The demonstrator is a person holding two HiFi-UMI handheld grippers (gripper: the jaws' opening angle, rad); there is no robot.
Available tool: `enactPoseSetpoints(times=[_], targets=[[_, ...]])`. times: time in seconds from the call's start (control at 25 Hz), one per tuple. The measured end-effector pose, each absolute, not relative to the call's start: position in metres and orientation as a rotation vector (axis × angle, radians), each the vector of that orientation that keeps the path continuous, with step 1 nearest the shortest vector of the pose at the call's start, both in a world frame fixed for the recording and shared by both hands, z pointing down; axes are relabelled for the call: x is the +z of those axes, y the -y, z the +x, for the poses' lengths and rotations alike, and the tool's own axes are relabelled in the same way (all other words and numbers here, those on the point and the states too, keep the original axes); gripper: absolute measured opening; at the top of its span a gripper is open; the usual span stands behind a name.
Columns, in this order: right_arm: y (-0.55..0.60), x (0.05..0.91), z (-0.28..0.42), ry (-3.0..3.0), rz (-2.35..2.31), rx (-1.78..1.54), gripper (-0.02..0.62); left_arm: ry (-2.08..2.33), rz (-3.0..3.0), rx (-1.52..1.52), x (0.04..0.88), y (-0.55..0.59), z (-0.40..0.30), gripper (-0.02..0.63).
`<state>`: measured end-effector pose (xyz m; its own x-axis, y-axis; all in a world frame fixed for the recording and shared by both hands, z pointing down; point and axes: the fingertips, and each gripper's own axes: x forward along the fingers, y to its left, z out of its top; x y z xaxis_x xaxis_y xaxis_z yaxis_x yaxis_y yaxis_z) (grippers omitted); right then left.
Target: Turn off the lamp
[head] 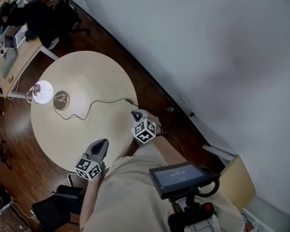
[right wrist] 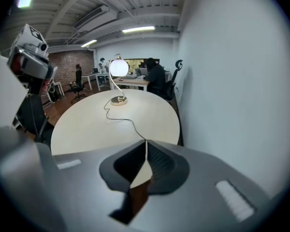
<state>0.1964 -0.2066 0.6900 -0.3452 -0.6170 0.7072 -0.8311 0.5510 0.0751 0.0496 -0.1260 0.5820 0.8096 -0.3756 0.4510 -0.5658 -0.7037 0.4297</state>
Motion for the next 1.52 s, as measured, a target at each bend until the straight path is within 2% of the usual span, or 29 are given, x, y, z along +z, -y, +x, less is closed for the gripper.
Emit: enactPoseSetpoints(times=[0.4,0.56,0.92,1.52], targets=[[0.241,0.732,0.204,2.054,1.048,0.430,0.016,0.737,2.376,0.469,0.592,0.142,0.061,0.000],[0.245,0.750,0.203,2.061,1.018,0.464,0.054,0.780,2.341,0.488,0.597,0.149,0.053,0.000],[0.252,0.798,0.208,2.027,0.947,0.523,0.095,0.903,2.285,0.493,0.592,0.152,0.034,0.000],[0.286,0.865,0.203,1.969,0.945,0.656,0.104,1.006,2.158,0.466,0.601,0.143,0.021,0.000]])
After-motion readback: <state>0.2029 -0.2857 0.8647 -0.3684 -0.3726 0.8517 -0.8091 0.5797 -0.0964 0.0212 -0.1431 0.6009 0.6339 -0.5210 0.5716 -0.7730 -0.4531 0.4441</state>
